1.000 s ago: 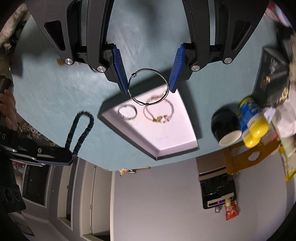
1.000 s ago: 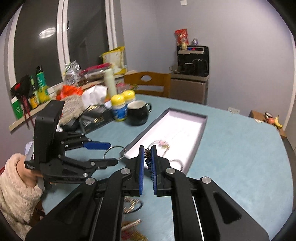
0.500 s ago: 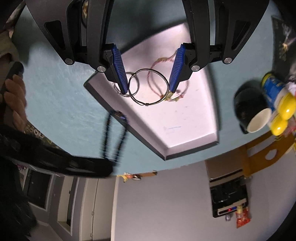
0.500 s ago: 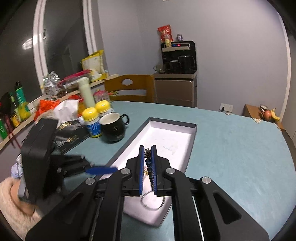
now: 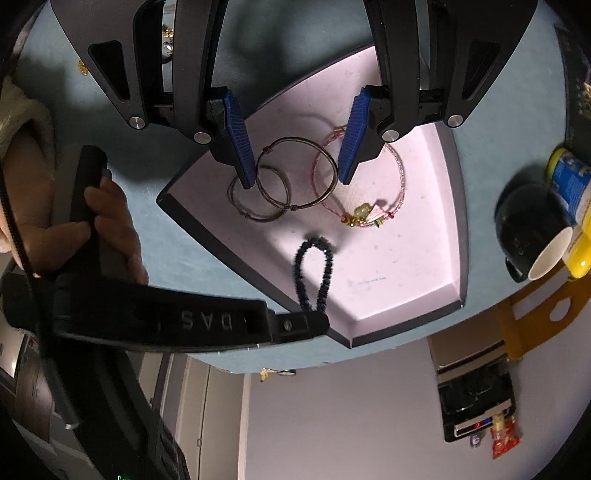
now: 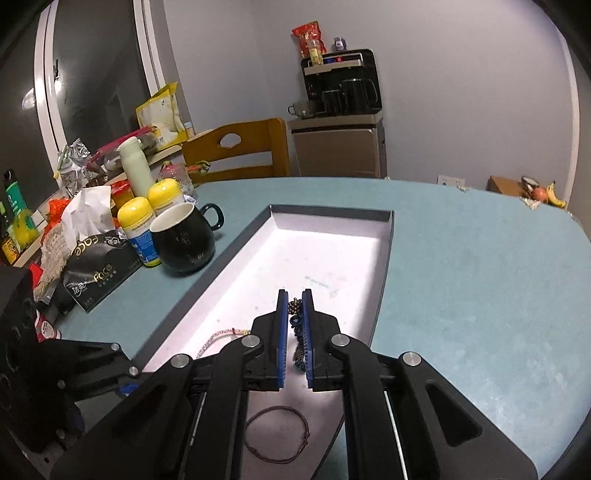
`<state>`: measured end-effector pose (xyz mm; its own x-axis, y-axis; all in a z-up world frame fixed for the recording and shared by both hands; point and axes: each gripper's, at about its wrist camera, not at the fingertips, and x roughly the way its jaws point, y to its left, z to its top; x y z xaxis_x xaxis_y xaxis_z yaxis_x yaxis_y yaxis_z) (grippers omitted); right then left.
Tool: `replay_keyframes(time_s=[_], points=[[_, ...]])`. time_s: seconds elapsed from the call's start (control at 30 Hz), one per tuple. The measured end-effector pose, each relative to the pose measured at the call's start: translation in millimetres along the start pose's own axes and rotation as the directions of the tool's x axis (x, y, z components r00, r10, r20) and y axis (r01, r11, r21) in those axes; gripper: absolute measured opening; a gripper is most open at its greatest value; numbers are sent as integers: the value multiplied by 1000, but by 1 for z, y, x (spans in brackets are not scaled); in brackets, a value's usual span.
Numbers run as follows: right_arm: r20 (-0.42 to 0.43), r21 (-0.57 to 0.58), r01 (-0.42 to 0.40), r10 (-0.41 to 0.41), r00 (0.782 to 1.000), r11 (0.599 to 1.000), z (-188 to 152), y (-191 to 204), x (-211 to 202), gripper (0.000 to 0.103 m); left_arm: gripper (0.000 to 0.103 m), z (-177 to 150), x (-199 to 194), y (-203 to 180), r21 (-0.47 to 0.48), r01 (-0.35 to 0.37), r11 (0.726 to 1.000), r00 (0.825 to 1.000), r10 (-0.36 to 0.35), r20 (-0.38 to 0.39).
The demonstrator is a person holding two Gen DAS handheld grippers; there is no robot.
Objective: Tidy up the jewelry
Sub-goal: 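Lower the blue beaded bracelet into the box and open the right tool, then withdraw both tools from the box toward the remaining jewelry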
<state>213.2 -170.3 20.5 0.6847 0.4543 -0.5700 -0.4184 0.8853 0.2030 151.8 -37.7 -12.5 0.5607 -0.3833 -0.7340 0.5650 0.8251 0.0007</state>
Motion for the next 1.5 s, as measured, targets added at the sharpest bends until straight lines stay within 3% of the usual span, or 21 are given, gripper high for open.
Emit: replay_keyframes(time_s=[0.17, 0.33, 0.8, 1.03, 1.1, 1.17, 1.3, 1.37, 1.5], points=[[-23, -12, -2, 2, 1000, 1000, -3, 2, 5, 7, 49, -2, 0, 5, -41, 29, 999, 1000, -29, 4], [-45, -39, 3, -5, 999, 999, -8, 6, 8, 7, 49, -5, 3, 12, -78, 10, 997, 1000, -10, 0], [-80, -47, 14, -18, 997, 999, -15, 6, 17, 7, 50, -5, 3, 14, -62, -9, 998, 1000, 10, 14], [-77, -36, 8, -11, 997, 999, -15, 3, 16, 10, 62, -4, 3, 14, -54, -34, 998, 999, 35, 26], [-69, -36, 11, -13, 998, 999, -15, 4, 15, 22, 66, -4, 1, 13, -47, -45, 998, 998, 47, 39], [-54, -30, 10, -11, 998, 999, -14, 3, 12, 42, 68, -2, -1, 12, -43, -50, 998, 997, 52, 51], [-26, -28, 17, -17, 1000, 999, -10, 4, 4, 50, 75, -1, -5, 15, -62, -65, 996, 995, 69, 68], [0, -29, 36, -36, 999, 999, -6, 3, -6, 69, 81, 0, -7, 18, -74, -89, 993, 992, 95, 78], [118, -16, 109, -106, 987, 994, 9, 0, -47, 97, 87, 2, -17, 27, -115, -108, 987, 986, 121, 112]])
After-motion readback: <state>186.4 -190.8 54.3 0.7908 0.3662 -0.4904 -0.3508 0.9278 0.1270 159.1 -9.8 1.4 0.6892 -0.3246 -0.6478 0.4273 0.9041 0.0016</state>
